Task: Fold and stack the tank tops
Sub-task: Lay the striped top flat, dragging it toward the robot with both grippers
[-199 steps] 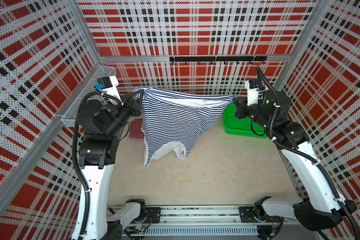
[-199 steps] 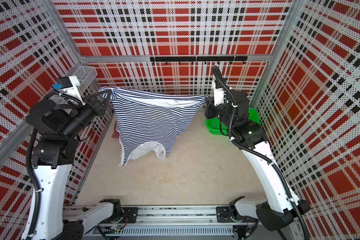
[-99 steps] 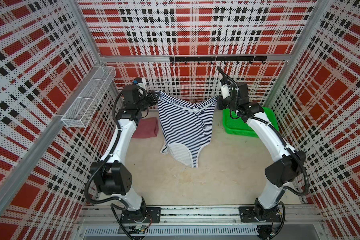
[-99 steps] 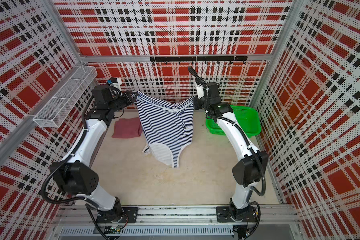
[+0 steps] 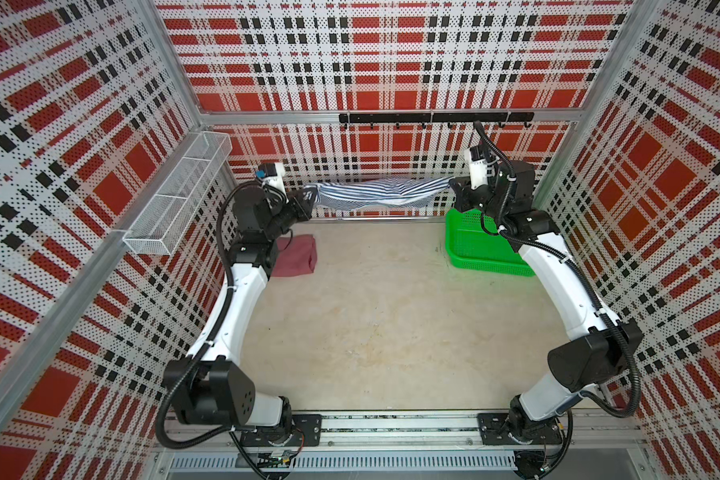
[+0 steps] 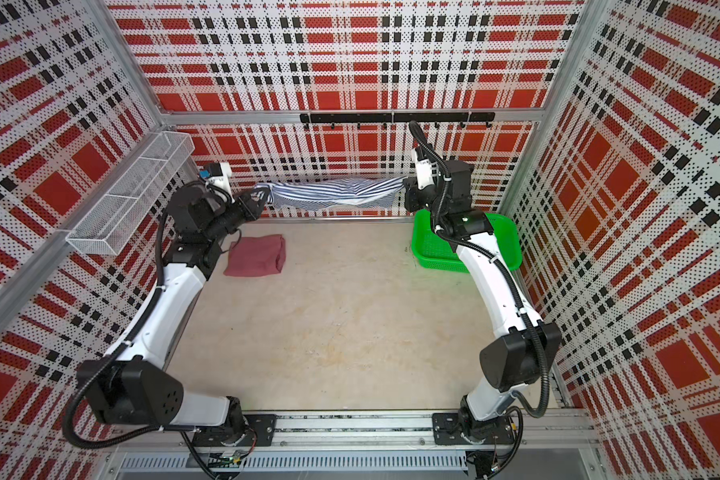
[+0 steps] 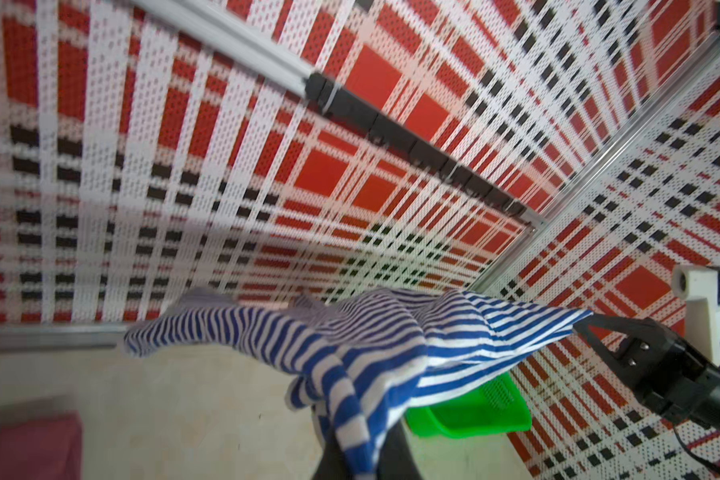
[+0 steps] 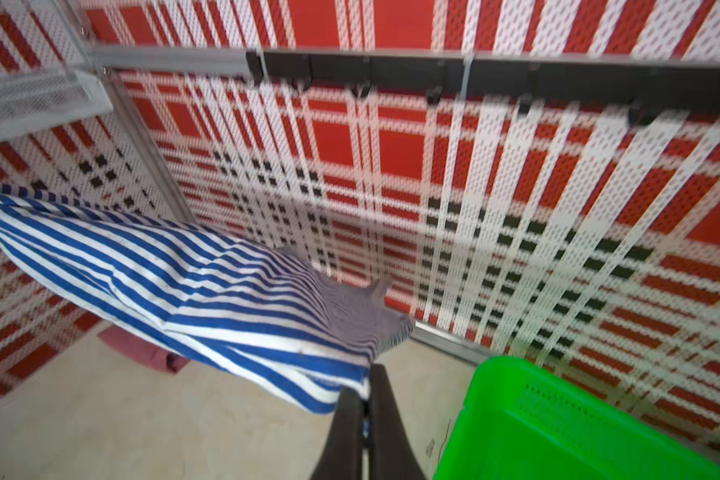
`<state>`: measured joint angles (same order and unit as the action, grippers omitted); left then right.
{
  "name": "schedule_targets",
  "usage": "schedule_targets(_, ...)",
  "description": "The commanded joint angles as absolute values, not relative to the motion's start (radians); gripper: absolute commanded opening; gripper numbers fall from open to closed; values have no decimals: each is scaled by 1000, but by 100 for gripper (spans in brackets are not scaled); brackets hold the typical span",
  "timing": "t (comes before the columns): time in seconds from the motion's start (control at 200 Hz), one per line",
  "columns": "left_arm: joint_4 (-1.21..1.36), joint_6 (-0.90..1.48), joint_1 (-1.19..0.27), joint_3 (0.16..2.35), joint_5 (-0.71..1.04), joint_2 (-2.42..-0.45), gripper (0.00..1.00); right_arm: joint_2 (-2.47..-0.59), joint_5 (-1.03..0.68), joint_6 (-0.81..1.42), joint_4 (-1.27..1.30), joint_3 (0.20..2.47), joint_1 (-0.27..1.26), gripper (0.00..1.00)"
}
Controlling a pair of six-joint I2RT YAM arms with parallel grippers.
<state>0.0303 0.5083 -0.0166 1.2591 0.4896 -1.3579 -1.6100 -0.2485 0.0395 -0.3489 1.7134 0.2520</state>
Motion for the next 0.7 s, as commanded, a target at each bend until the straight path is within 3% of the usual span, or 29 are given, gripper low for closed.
schedule_targets(0.0, 99, 543, -24, 1020, 479, -1275, 0, -1547, -314, -1, -350, 1536, 249, 0)
schedule_targets(0.291, 121, 819, -97, 370, 446, -987, 0, -1389, -394, 317, -412, 993, 252, 0)
schedule_targets(0.466, -117, 886, -150, 254, 359, -778, 0, -1370, -342, 455, -581, 881, 251, 0)
schedule_targets(0.591, -193, 975, -196, 222, 339, -697, 11, -1385, -291, 494, -666, 850, 255, 0)
schedule_targets(0.697, -226, 1008, -234, 219, 299, -676, 35, -1394, -190, 480, -721, 838, 255, 0)
